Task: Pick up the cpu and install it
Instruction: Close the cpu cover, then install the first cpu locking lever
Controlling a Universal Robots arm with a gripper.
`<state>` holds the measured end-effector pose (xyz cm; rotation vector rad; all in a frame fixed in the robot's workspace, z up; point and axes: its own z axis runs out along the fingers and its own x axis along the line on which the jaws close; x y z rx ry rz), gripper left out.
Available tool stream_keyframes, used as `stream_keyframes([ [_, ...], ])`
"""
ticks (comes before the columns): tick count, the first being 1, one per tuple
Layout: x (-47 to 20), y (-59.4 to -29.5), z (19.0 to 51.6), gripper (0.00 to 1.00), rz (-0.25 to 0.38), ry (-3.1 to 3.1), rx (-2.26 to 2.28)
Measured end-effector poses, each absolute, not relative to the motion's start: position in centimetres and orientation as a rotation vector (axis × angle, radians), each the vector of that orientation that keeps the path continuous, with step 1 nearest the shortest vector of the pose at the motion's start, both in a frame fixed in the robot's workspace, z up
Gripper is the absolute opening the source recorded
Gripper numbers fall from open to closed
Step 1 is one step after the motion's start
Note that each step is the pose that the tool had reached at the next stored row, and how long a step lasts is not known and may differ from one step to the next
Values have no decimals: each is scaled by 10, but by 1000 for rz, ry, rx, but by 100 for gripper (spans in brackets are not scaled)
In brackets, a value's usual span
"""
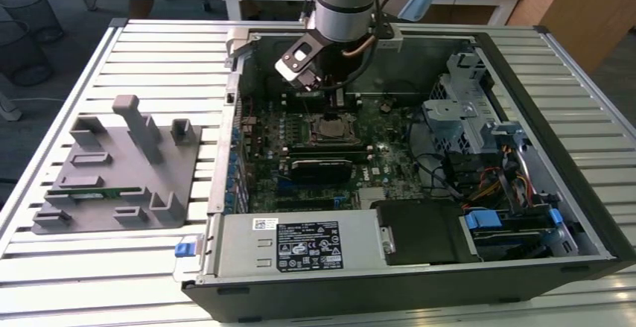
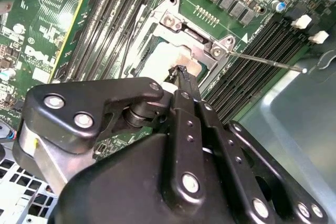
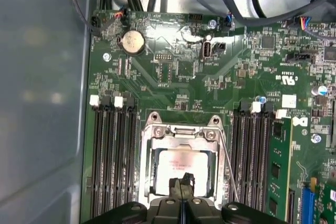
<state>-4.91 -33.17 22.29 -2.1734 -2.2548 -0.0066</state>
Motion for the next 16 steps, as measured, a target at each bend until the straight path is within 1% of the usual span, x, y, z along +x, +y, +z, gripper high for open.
stream_keyframes([
  [6, -46, -332, 226, 11, -7, -2255, -2174],
  [16, -46, -332, 247, 11, -7, -2255, -2173],
])
